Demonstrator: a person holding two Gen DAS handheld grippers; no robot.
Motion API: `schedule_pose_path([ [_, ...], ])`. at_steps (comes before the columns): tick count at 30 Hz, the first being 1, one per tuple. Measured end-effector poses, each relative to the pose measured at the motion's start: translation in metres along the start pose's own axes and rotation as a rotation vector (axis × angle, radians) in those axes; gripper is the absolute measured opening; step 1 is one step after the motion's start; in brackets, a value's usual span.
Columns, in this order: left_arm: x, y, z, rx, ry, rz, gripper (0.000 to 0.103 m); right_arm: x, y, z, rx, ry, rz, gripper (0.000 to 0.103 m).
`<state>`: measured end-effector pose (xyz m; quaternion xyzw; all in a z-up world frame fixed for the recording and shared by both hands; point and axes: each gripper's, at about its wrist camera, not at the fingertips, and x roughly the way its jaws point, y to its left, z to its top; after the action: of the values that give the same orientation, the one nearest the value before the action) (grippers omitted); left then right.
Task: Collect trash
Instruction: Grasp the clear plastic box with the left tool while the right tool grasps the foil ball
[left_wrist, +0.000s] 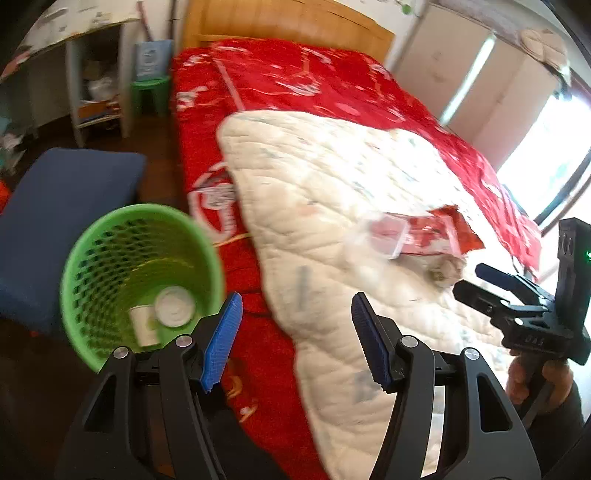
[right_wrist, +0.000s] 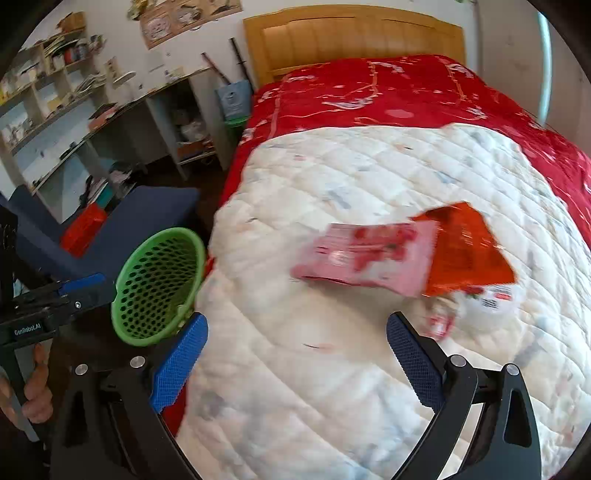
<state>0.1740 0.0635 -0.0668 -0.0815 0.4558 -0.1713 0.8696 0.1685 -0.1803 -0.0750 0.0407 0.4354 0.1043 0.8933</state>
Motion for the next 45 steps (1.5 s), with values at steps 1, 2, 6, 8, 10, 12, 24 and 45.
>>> schedule_pose_path([
  [1, 0.006, -0.008, 0.004, 0.022, 0.009, -0.016, 0.061, -0.003, -0.006, -0.001, 0.007, -0.001, -0.003, 0.094],
  [2, 0.012, -0.017, 0.007, 0.050, 0.015, -0.030, 0.061, -0.005, -0.012, -0.004, 0.016, -0.002, -0.011, 0.094],
  [6, 0.031, -0.044, 0.017, 0.134, 0.039, -0.061, 0.062, -0.012, -0.034, -0.012, 0.045, 0.001, -0.036, 0.094],
  [8, 0.043, -0.056, 0.022, 0.179, 0.059, -0.067, 0.066, -0.014, -0.046, -0.016, 0.063, 0.003, -0.048, 0.094],
  [10, 0.055, -0.067, 0.026, 0.226, 0.076, -0.061, 0.066, -0.016, -0.054, -0.020, 0.079, 0.006, -0.057, 0.094],
  [12, 0.068, -0.075, 0.031, 0.267, 0.096, -0.061, 0.066, -0.016, -0.061, -0.024, 0.090, 0.009, -0.062, 0.094],
  [24, 0.125, -0.078, 0.052, 0.292, 0.203, -0.104, 0.068, -0.010, -0.079, -0.031, 0.117, 0.027, -0.071, 0.094],
  [45, 0.115, -0.082, 0.044, 0.297, 0.116, -0.089, 0.031, 0.028, -0.099, -0.024, 0.212, 0.062, -0.050, 0.079],
])
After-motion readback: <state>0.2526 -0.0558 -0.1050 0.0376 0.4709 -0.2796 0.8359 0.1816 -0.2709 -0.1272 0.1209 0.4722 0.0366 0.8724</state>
